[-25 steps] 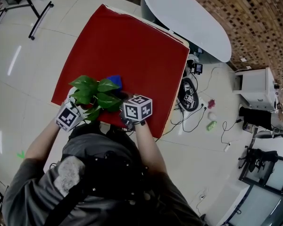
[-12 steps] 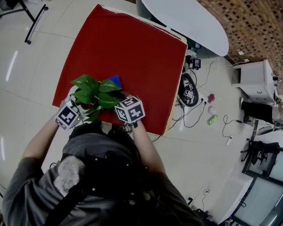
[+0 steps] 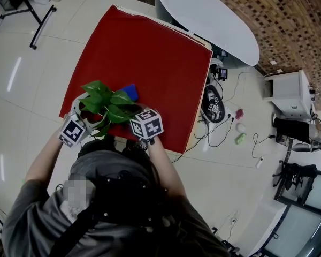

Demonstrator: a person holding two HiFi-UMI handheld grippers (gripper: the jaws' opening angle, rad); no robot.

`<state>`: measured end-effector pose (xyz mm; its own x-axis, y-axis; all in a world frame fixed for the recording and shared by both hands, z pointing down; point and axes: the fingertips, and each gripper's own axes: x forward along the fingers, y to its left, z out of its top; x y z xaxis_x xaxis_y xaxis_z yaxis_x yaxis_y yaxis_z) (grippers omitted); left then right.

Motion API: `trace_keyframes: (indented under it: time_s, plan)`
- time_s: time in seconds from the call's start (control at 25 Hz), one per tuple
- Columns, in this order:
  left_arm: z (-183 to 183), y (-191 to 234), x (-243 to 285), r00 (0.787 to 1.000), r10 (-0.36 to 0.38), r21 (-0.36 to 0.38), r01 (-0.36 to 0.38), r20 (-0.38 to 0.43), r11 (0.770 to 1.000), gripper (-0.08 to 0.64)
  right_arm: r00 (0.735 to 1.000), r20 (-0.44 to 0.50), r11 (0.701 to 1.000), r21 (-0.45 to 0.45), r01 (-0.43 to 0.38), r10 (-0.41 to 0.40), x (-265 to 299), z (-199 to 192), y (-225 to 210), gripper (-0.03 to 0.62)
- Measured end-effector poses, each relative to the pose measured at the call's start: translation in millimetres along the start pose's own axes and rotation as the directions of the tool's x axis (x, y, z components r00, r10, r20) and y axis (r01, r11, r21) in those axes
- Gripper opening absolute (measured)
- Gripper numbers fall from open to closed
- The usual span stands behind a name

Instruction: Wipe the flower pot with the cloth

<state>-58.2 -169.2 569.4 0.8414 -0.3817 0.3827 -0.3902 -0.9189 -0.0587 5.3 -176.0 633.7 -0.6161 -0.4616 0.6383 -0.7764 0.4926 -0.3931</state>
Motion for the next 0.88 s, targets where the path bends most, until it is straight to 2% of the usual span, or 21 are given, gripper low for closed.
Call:
trace_keyframes:
  time_s: [0.16,0.28,0.44,0.6,0.72,0.88]
  plan:
    - [-17.6,1.4,-22.7,0.995,0.097,-0.099,-0.1,-0.033,0.99,0.479,1.0,0.016,1.0,0.016,-0.001,0.001,-7.5,-1.6,-3.6,0.077]
    - [-25.0,-2.9,-33.5,0.984,0.175,-0.158,-0.18,-0.045,0.971,0.479,0.999,0.038,0.999,0.033,-0.001,0.0,-16.4,-3.9,-6.5,0.077]
    - [-11.2,-11.7,-33.0,0.96,0.281,-0.196,-0.279,-0.019,0.94,0.479,0.997,0.073,0.999,0.053,0.011,-0.015,-38.2,-6.4,-14.3,0.077]
    - [6.6,-16.1,-21.1,0.91,0.414,-0.257,-0.401,-0.004,0.879,0.48,0.995,0.092,0.997,0.078,0.023,-0.03,-63.0,-13.2,-27.9,0.077]
    - [6.1,-24.4,-3.2,0.876,0.478,-0.274,-0.474,-0.059,0.836,0.482,0.995,0.096,0.995,0.098,0.019,-0.029,-78.3,-20.3,-39.1,0.077]
    - [7.0,-27.8,10.5,0.811,0.572,-0.259,-0.583,-0.126,0.77,0.482,0.995,0.098,0.995,0.102,0.005,-0.015,-95.1,-26.0,-46.6,0.077]
